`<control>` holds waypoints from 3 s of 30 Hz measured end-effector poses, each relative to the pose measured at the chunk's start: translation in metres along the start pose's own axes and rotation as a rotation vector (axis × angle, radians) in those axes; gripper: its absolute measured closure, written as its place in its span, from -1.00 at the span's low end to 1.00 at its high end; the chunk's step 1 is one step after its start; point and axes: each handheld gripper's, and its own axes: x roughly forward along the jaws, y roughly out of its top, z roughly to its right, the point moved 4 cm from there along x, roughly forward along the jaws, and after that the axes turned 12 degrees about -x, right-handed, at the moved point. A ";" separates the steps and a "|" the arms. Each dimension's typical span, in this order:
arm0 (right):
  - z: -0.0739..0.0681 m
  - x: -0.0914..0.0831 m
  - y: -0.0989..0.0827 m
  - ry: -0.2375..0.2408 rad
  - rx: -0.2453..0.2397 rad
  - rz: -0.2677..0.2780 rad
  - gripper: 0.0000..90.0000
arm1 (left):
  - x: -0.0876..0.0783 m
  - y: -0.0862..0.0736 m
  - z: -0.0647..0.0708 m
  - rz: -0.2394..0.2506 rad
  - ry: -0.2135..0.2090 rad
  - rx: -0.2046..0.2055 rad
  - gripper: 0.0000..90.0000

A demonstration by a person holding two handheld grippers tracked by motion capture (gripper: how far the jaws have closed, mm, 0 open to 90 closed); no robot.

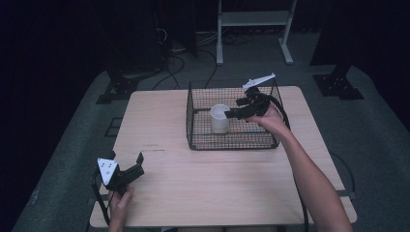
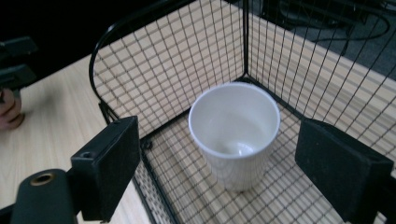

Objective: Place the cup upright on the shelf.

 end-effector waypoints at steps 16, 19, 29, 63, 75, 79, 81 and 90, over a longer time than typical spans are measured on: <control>-0.022 -0.027 -0.010 0.020 -0.060 0.001 -0.70 | 0.000 0.000 0.000 -0.001 0.002 0.000 -1.00; -0.026 -0.033 -0.011 0.027 -0.066 0.016 -0.70 | 0.000 0.000 0.000 -0.002 0.002 0.002 -1.00; -0.037 -0.046 -0.021 0.048 -0.078 0.039 -0.70 | 0.000 0.000 0.000 -0.002 0.003 0.002 -1.00; -0.056 -0.068 -0.077 0.048 -0.073 0.024 -0.69 | 0.000 0.000 0.002 -0.004 0.002 0.017 -1.00; -0.062 -0.078 -0.099 0.035 -0.054 0.036 -0.69 | 0.000 -0.001 0.002 -0.004 0.002 0.018 -1.00; -0.066 -0.084 -0.106 0.039 -0.042 0.062 -0.67 | 0.000 -0.001 0.002 -0.006 0.003 0.019 -1.00; -0.068 -0.085 -0.109 0.033 -0.042 0.064 -0.67 | 0.000 -0.001 0.002 -0.005 0.003 0.020 -1.00; -0.075 -0.088 -0.126 0.004 -0.026 0.077 -0.67 | 0.000 -0.001 0.002 -0.004 0.003 0.020 -1.00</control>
